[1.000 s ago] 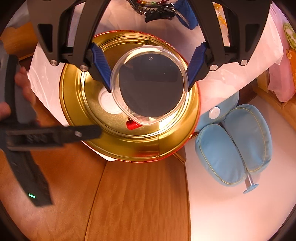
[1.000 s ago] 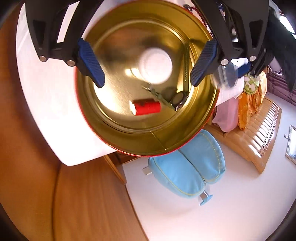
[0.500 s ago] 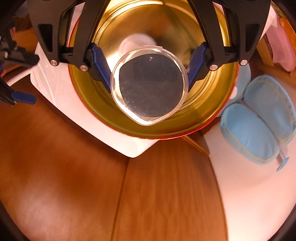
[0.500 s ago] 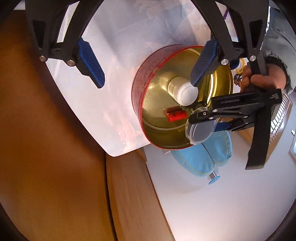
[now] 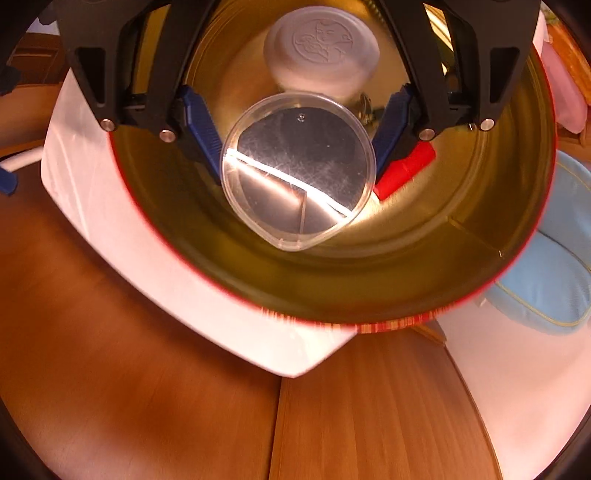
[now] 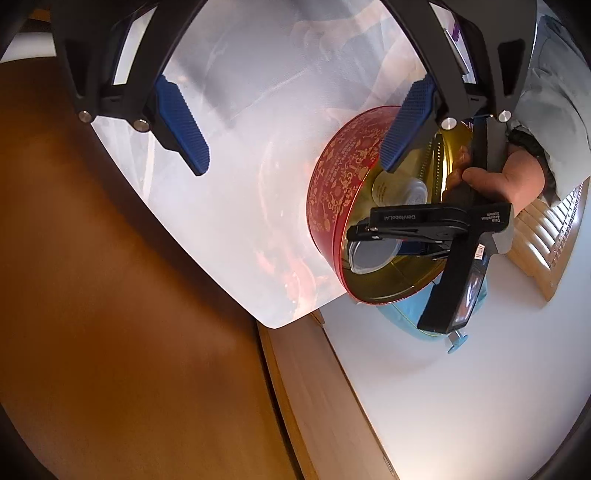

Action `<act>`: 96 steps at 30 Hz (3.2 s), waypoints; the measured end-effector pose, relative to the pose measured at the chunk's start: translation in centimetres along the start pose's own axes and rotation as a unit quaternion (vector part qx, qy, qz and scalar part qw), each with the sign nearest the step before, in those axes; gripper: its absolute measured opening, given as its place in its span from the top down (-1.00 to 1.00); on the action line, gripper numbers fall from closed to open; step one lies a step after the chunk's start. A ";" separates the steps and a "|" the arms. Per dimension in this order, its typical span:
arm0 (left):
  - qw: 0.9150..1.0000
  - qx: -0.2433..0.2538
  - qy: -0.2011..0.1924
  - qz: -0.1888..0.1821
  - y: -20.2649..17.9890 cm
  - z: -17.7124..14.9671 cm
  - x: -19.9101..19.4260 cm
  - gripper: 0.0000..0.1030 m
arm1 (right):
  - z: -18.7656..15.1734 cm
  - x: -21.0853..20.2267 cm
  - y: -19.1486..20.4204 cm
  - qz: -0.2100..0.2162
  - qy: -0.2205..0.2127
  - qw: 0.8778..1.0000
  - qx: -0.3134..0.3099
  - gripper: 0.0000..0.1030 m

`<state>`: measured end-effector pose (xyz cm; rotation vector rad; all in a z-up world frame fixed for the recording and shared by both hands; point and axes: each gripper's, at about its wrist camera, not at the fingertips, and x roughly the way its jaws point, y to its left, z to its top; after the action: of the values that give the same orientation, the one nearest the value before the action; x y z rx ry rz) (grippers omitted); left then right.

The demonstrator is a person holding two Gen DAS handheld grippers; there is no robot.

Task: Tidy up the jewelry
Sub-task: 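Lower the black compact into the red tin and open the left tool, then move the right tool to the lilac lipstick tube and grasp it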

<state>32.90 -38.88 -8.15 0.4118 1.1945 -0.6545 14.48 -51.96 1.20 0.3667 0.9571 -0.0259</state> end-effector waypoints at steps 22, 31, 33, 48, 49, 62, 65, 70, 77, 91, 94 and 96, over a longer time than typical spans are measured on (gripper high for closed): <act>0.998 0.011 0.057 -0.018 0.0 -0.5 3.0 -0.45 | -0.4 1.6 -0.8 -0.003 0.014 1.000 0.014 -0.83; 0.999 -0.006 0.027 -0.036 1.0 -2.4 0.1 -0.47 | -0.6 0.5 0.1 0.006 0.011 1.000 -0.005 -0.83; 0.999 -0.015 -0.003 -0.042 1.1 -3.5 -2.3 -0.54 | -0.6 -0.2 0.4 0.012 0.006 1.000 -0.012 -0.83; 0.935 -0.333 -0.124 0.016 4.7 -34.2 -19.8 -0.71 | -5.1 -0.8 6.3 0.121 0.063 0.980 -0.142 -0.86; 0.927 -0.356 -0.110 0.031 5.2 -36.2 -20.0 -0.71 | -5.9 0.0 7.4 0.131 0.080 0.976 -0.156 -0.86; 0.940 -0.328 -0.055 0.072 5.9 -44.1 -18.2 -0.71 | -15.0 1.8 20.6 0.168 0.156 0.922 -0.313 -0.86; 0.956 -0.284 -0.036 0.063 6.9 -45.0 -16.8 -0.71 | -16.8 2.4 22.3 0.152 0.177 0.926 -0.298 -0.86; 0.972 -0.231 -0.041 0.035 8.6 -46.5 -16.2 -0.71 | -19.3 3.1 25.2 0.121 0.189 0.929 -0.295 -0.86; 0.974 -0.221 -0.048 -0.007 11.4 -47.9 -15.9 -0.71 | -20.9 2.4 27.5 0.086 0.180 0.940 -0.277 -0.86; 0.965 -0.248 -0.078 -0.035 13.5 -51.6 -17.6 -0.71 | -23.9 3.9 33.8 0.060 0.165 0.931 -0.319 -0.86; 0.961 -0.259 -0.088 -0.034 14.0 -52.5 -18.1 -0.71 | -24.3 5.6 35.4 0.061 0.164 0.929 -0.326 -0.84; 0.960 -0.263 -0.093 -0.033 14.1 -53.1 -18.5 -0.71 | -24.4 6.9 36.2 0.049 0.161 0.929 -0.330 -0.69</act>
<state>0.18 8.93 -8.73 -0.1361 1.1534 -0.3968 5.70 -9.30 -6.39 -0.2150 1.2063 0.4531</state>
